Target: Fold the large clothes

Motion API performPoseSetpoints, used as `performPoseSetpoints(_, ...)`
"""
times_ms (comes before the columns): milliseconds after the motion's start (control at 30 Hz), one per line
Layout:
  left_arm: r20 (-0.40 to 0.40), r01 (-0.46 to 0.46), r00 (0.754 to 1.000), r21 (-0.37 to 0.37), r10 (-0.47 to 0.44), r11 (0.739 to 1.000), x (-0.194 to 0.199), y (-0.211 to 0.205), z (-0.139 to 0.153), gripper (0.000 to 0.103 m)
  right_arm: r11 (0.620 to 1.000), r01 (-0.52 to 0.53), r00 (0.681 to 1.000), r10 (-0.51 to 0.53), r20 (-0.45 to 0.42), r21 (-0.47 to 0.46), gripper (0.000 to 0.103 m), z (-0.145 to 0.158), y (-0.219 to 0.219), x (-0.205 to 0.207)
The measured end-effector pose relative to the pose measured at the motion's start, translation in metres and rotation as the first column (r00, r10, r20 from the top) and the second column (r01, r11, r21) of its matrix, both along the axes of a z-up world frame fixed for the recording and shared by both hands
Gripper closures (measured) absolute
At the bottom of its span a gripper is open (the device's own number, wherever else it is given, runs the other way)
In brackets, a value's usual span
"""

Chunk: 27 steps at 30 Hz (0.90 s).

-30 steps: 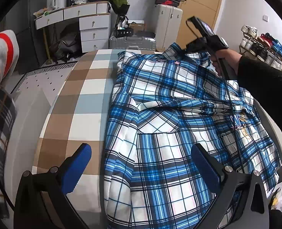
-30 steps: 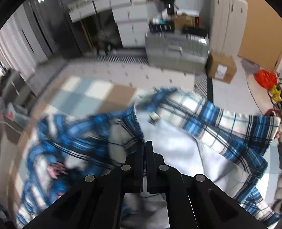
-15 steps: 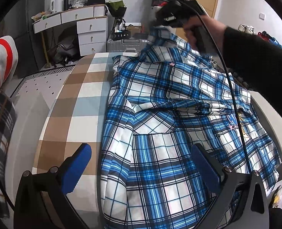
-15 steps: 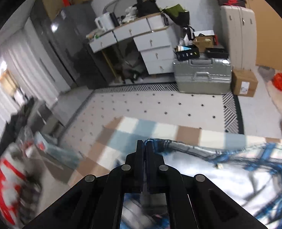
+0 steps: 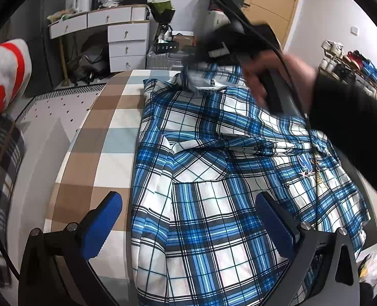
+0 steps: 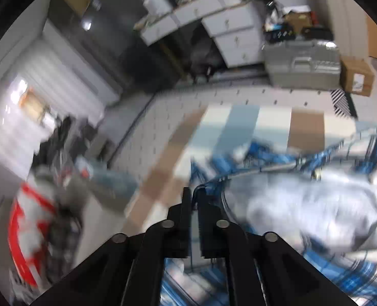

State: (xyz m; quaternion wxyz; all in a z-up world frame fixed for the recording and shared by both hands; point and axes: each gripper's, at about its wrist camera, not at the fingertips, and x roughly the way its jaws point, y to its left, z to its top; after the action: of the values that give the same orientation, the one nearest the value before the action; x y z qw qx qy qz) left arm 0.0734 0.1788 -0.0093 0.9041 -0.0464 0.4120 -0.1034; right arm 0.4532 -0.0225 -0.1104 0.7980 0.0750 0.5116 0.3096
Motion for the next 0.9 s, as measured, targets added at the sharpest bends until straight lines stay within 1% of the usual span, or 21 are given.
performPoseSetpoints(33, -0.001, 0.000, 1.000, -0.002, 0.000, 1.000, 0.000, 0.000, 0.000, 0.001, 0.999, 0.004, 1.000, -0.004, 0.004, -0.034, 0.050, -0.004, -0.003, -0.004)
performPoseSetpoints(67, -0.003, -0.001, 1.000, 0.003, 0.001, 1.000, 0.000, -0.001, -0.001, 0.001, 0.998, 0.020, 1.000, -0.018, 0.026, -0.054, 0.021, -0.004, -0.012, -0.011)
performPoseSetpoints(100, -0.004, 0.000, 1.000, 0.010, 0.000, 1.000, 0.001, -0.001, -0.001, 0.001, 0.998, 0.036, 0.997, -0.032, 0.067, -0.059, 0.020, 0.002, -0.020, -0.016)
performPoseSetpoints(133, -0.004, 0.002, 1.000, 0.020, -0.002, 1.000, 0.001, -0.002, -0.002, 0.001, 0.997, 0.057, 0.989, -0.050, 0.137, -0.048, 0.020, 0.014, -0.033, -0.023)
performPoseSetpoints(167, -0.006, 0.003, 1.000, 0.028, -0.003, 1.000, 0.002, -0.003, -0.004, 0.001, 0.998, 0.062, 0.979, -0.057, 0.197, -0.022, 0.015, 0.026, -0.047, -0.028)
performPoseSetpoints(200, -0.013, 0.004, 1.000, 0.034, -0.003, 0.999, 0.004, -0.004, -0.006, 0.001, 0.997, 0.078, 0.968, -0.075, 0.238, 0.000, 0.011, 0.037, -0.063, -0.030)
performPoseSetpoints(233, -0.021, 0.002, 1.000, 0.039, -0.001, 0.999, 0.005, -0.004, -0.007, 0.001, 0.994, 0.109, 0.960, -0.107, 0.260, 0.007, 0.003, 0.045, -0.077, -0.031)
performPoseSetpoints(267, -0.029, 0.000, 1.000, 0.043, 0.001, 0.999, 0.006, -0.004, -0.009, 0.001, 0.988, 0.151, 0.949, -0.149, 0.278, 0.013, 0.000, 0.054, -0.093, -0.031)
performPoseSetpoints(300, -0.036, 0.001, 0.999, 0.043, 0.001, 0.999, 0.007, -0.004, -0.010, 0.001, 0.978, 0.207, 0.933, -0.204, 0.298, 0.022, 0.000, 0.062, -0.115, -0.028)
performPoseSetpoints(333, -0.041, 0.000, 0.999, 0.044, 0.002, 0.999, 0.008, -0.005, -0.011, 0.001, 0.971, 0.239, 0.923, -0.234, 0.304, 0.020, 0.000, 0.065, -0.128, -0.028)
performPoseSetpoints(367, -0.041, -0.002, 0.999, 0.046, 0.004, 0.999, 0.008, -0.006, -0.011, 0.001, 0.961, 0.277, 0.914, -0.265, 0.308, 0.002, 0.000, 0.067, -0.142, -0.025)
performPoseSetpoints(400, -0.041, -0.005, 0.999, 0.049, 0.007, 0.999, 0.009, -0.006, -0.012, 0.001, 0.943, 0.331, 0.899, -0.304, 0.315, -0.035, 0.000, 0.068, -0.160, -0.019)
performPoseSetpoints(433, -0.043, -0.007, 0.999, 0.052, 0.009, 0.999, 0.008, -0.007, -0.012, 0.001, 0.930, 0.363, 0.889, -0.327, 0.321, -0.057, 0.000, 0.067, -0.170, -0.015)
performPoseSetpoints(500, -0.046, 0.000, 0.999, 0.059, 0.003, 0.998, 0.008, -0.010, -0.013, 0.001, 0.894, 0.428, 0.870, -0.367, 0.330, -0.132, 0.000, 0.061, -0.188, -0.005)
performPoseSetpoints(633, -0.055, 0.017, 0.998, 0.094, -0.011, 0.995, 0.008, -0.018, -0.017, 0.001, 0.842, 0.471, 0.870, -0.394, 0.295, -0.263, 0.000, 0.032, -0.211, 0.020)
performPoseSetpoints(667, -0.061, 0.020, 0.998, 0.101, -0.014, 0.995, 0.009, -0.018, -0.019, 0.001, 0.836, 0.470, 0.875, -0.397, 0.277, -0.285, 0.000, 0.025, -0.215, 0.026)
performPoseSetpoints(767, -0.074, 0.029, 0.997, 0.114, -0.021, 0.993, 0.011, -0.020, -0.023, 0.001, 0.837, 0.445, 0.895, -0.401, 0.197, -0.319, 0.002, 0.004, -0.218, 0.047)
performPoseSetpoints(800, -0.075, 0.030, 0.997, 0.120, -0.021, 0.992, 0.011, -0.020, -0.024, 0.001, 0.834, 0.431, 0.902, -0.395, 0.172, -0.345, 0.002, -0.005, -0.215, 0.057)
performPoseSetpoints(833, -0.077, 0.028, 0.997, 0.124, -0.019, 0.992, 0.011, -0.020, -0.025, 0.001, 0.836, 0.409, 0.912, -0.380, 0.153, -0.365, 0.003, -0.012, -0.211, 0.059)
performPoseSetpoints(867, -0.078, 0.027, 0.997, 0.127, -0.017, 0.992, 0.012, -0.020, -0.026, 0.001, 0.833, 0.377, 0.926, -0.355, 0.132, -0.404, 0.011, -0.020, -0.206, 0.065)
performPoseSetpoints(900, -0.082, 0.025, 0.997, 0.129, -0.015, 0.991, 0.012, -0.019, -0.027, 0.001, 0.827, 0.354, 0.934, -0.336, 0.119, -0.436, 0.018, -0.026, -0.201, 0.070)
